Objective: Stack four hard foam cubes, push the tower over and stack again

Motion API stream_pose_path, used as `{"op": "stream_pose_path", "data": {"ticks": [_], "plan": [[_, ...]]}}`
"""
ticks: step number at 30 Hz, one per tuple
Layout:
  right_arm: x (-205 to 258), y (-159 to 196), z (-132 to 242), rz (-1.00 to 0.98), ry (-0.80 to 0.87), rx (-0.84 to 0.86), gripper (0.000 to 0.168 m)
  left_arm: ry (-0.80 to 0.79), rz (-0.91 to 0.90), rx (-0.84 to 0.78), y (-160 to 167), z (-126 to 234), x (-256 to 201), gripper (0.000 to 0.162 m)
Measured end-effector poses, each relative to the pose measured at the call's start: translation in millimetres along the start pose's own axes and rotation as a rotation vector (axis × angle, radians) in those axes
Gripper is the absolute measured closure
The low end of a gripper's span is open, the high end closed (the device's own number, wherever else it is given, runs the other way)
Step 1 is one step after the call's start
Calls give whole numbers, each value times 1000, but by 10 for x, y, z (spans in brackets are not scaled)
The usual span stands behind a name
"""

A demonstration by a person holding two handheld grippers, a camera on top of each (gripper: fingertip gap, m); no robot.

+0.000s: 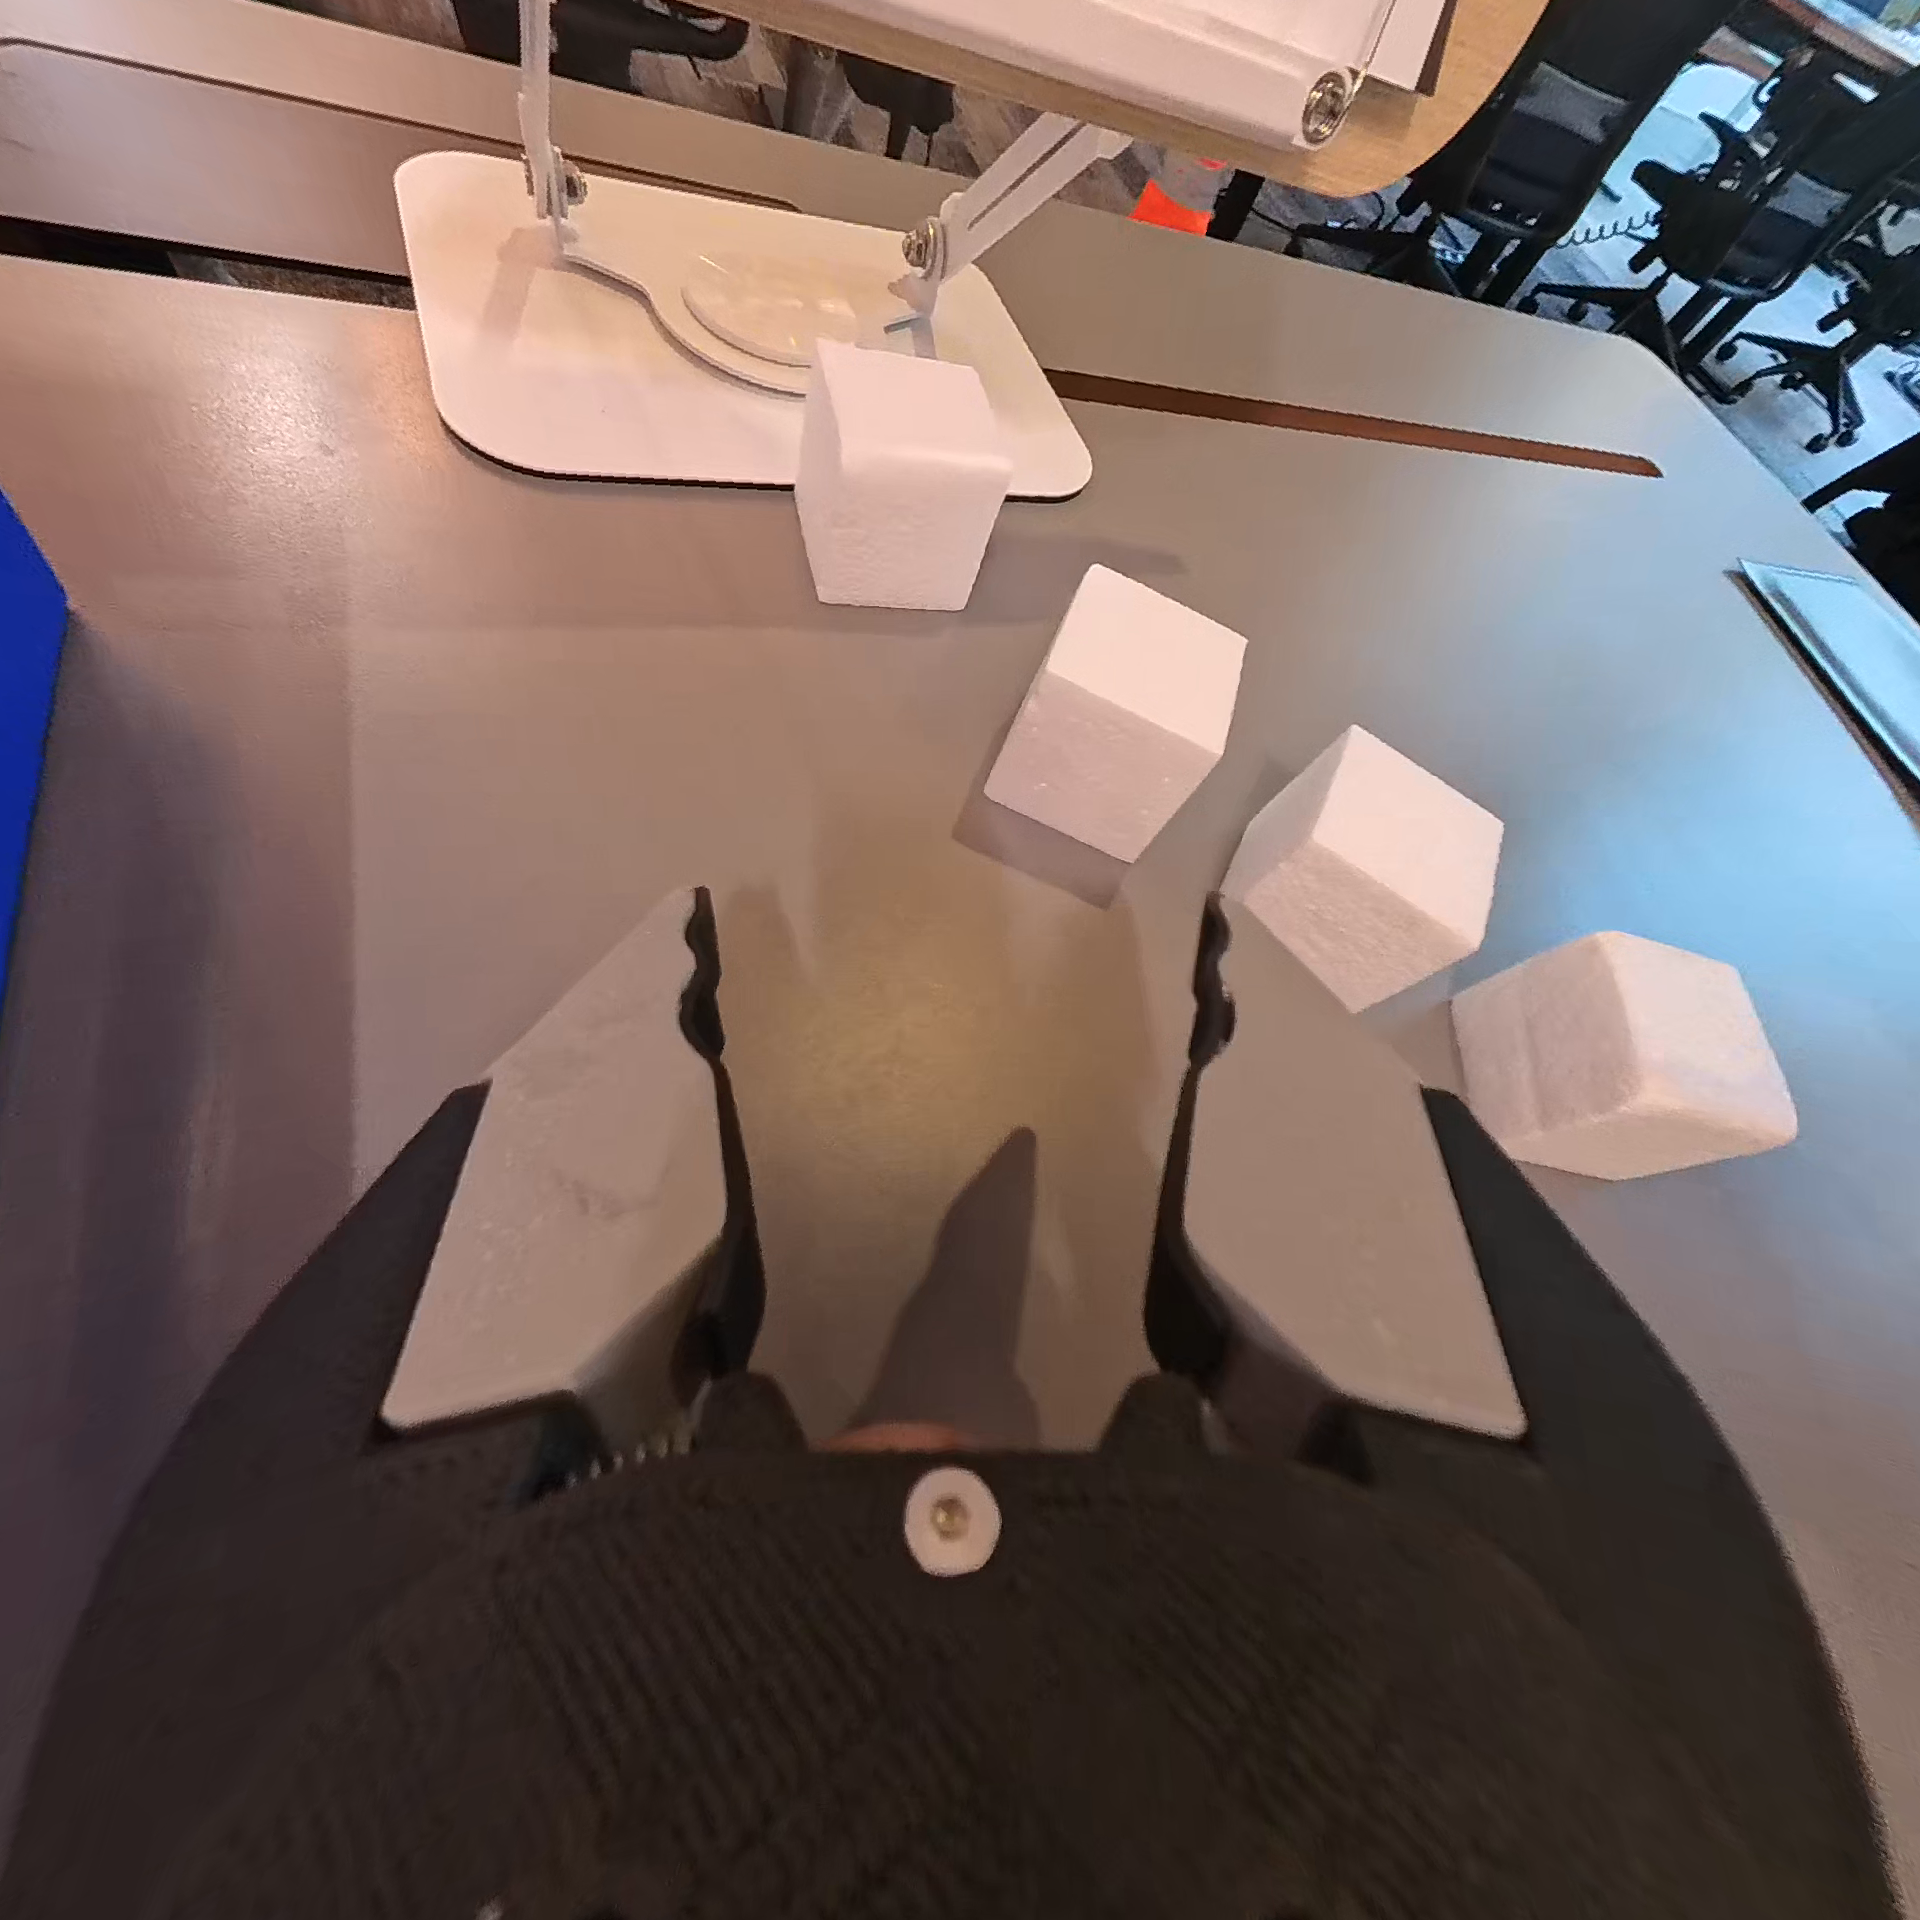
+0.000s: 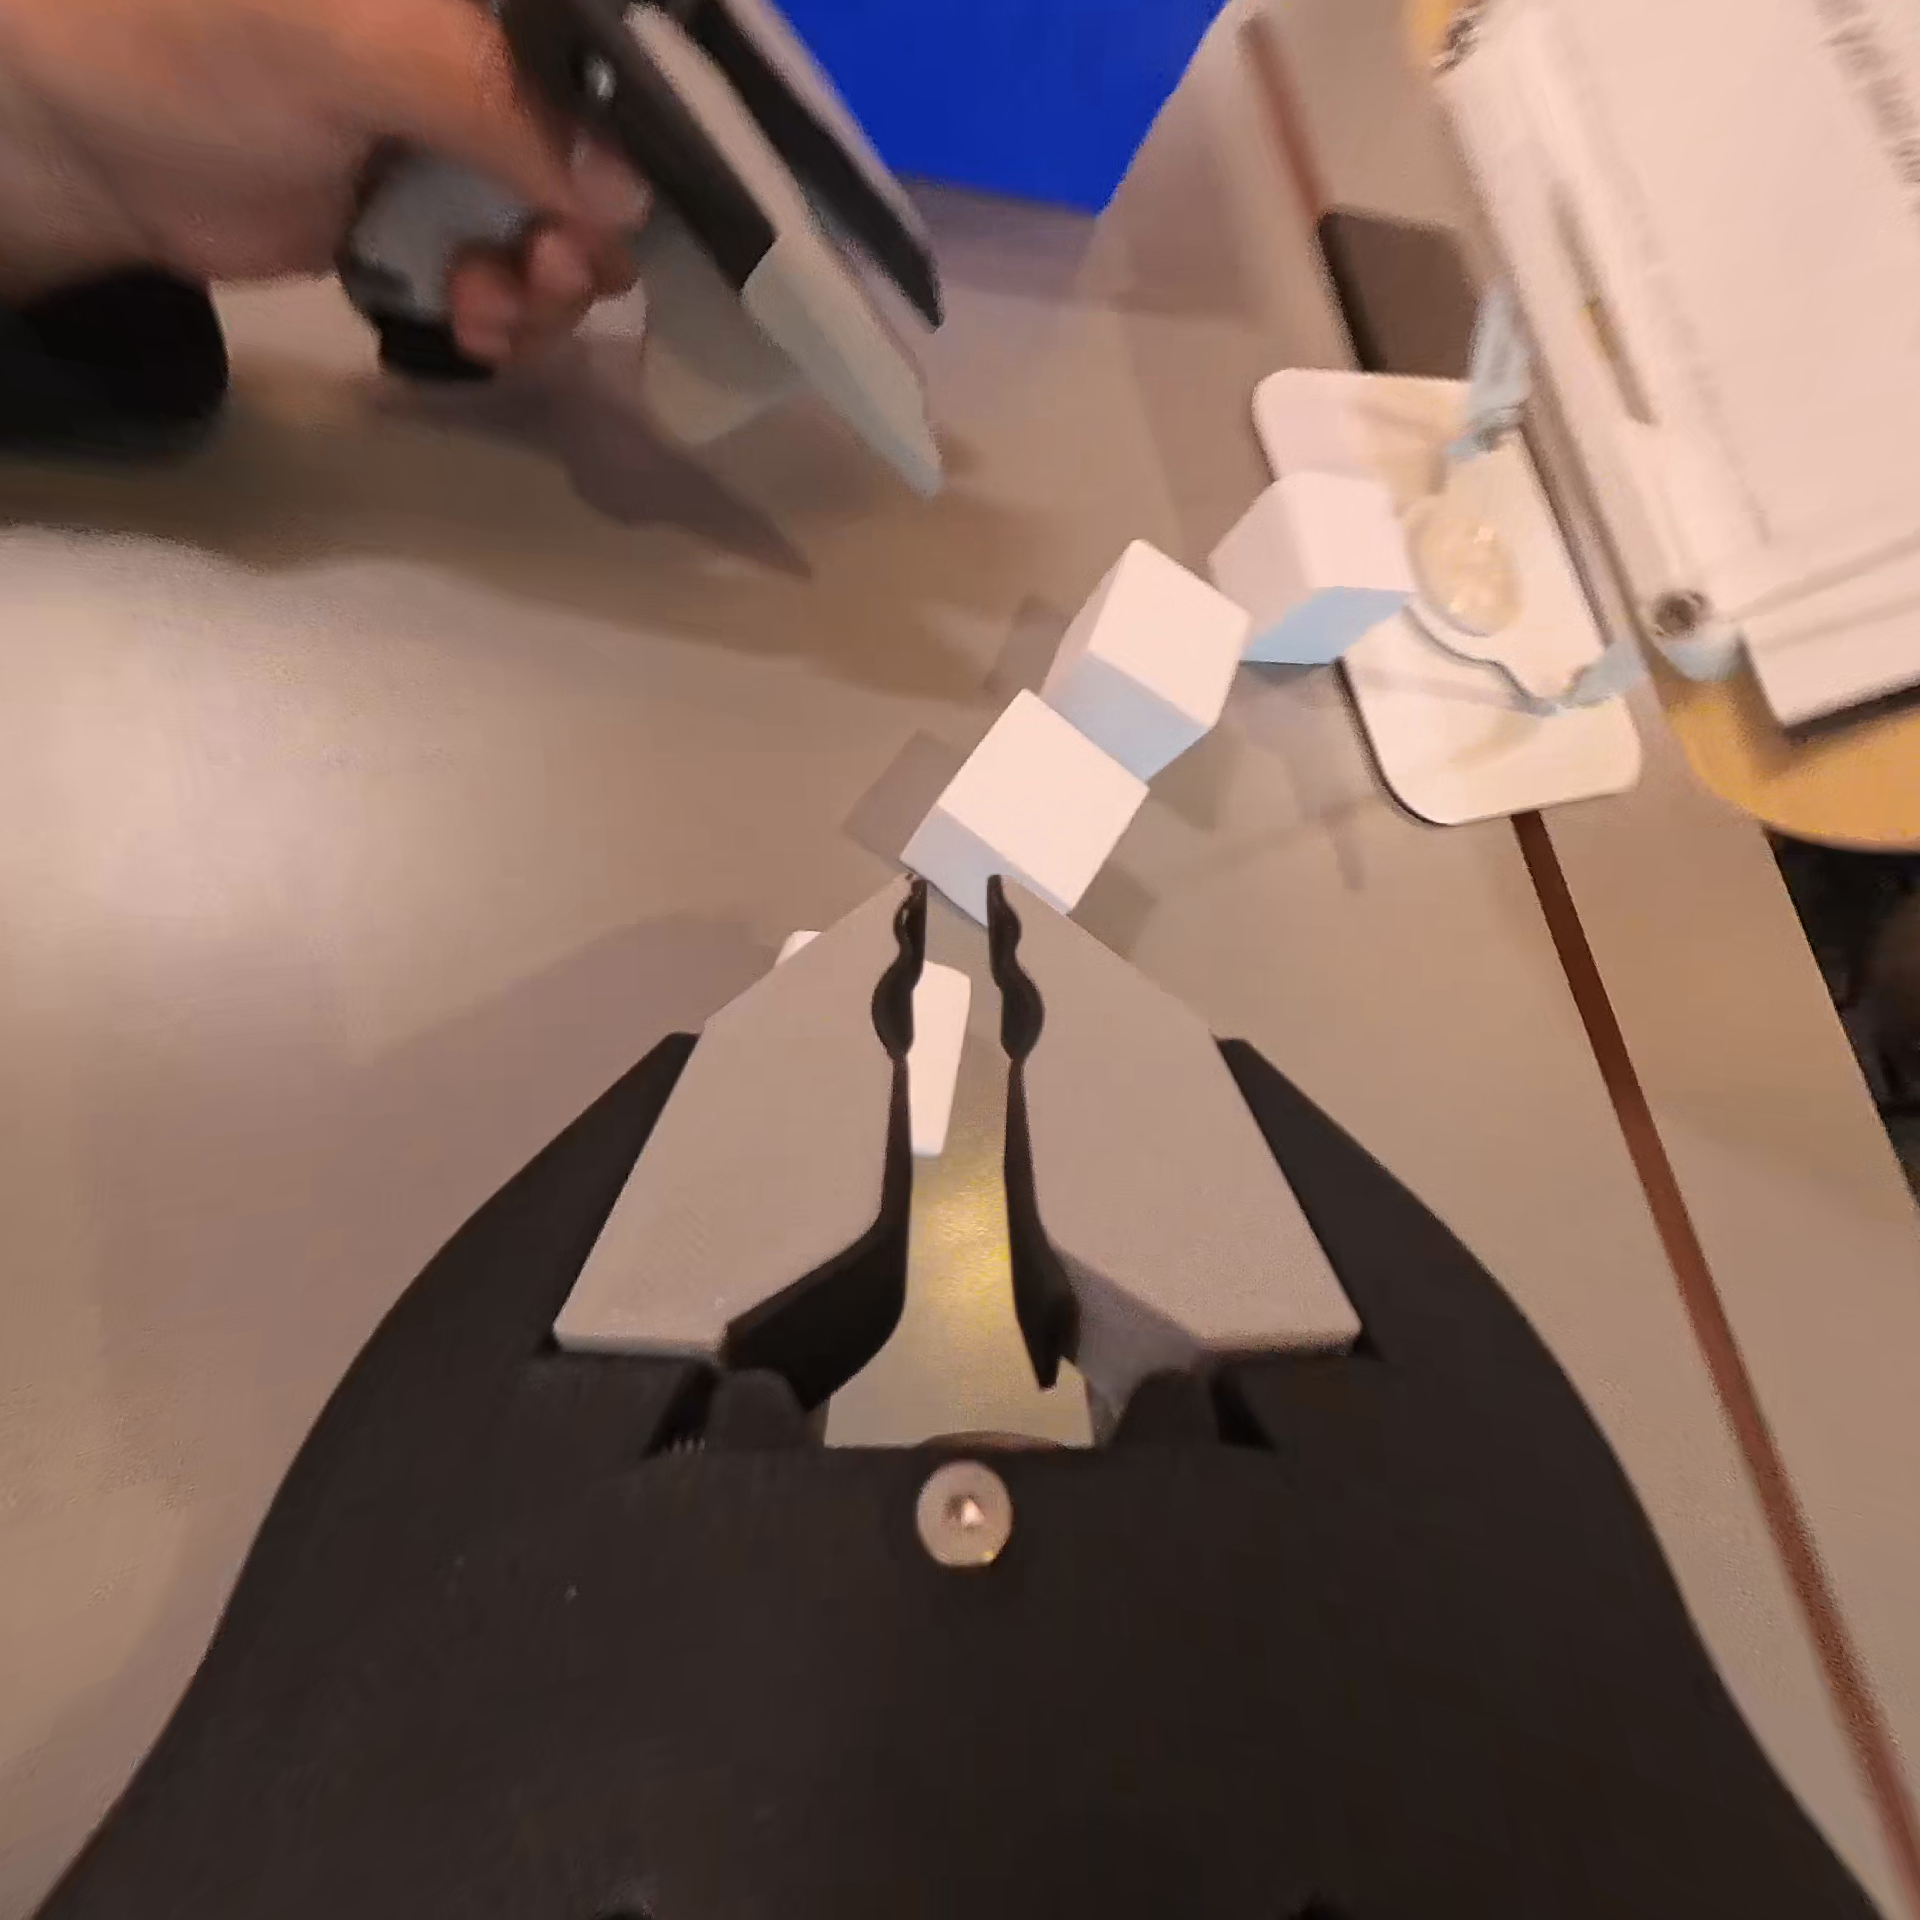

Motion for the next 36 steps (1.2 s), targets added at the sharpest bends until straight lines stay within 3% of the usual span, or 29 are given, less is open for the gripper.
{"op": "stream_pose_path", "data": {"ticks": [6,16,24,36], "plan": [[272,398,155,-291,163,-263,163,-11,-47,-5,26,-20,-53,72],[-1,984,260,-262,375,-213,159,-49,-183,42,147,-54,-208,72],[340,1150,404,-245,262,-181,145,-81,-351,22,177,-4,-472,75],[392,1144,442,-269,257,-203,147,-30,-393,38,241,-9,-566,81]]}}
Point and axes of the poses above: each gripper's, where its closed fingertips meet, z back along the fingers, y out of its underside, x = y × z across the jaws, the point moved 4 cm from there along z, back along the fingers, and after that the axes turned 9 degrees about z, right-handed, at the moved point
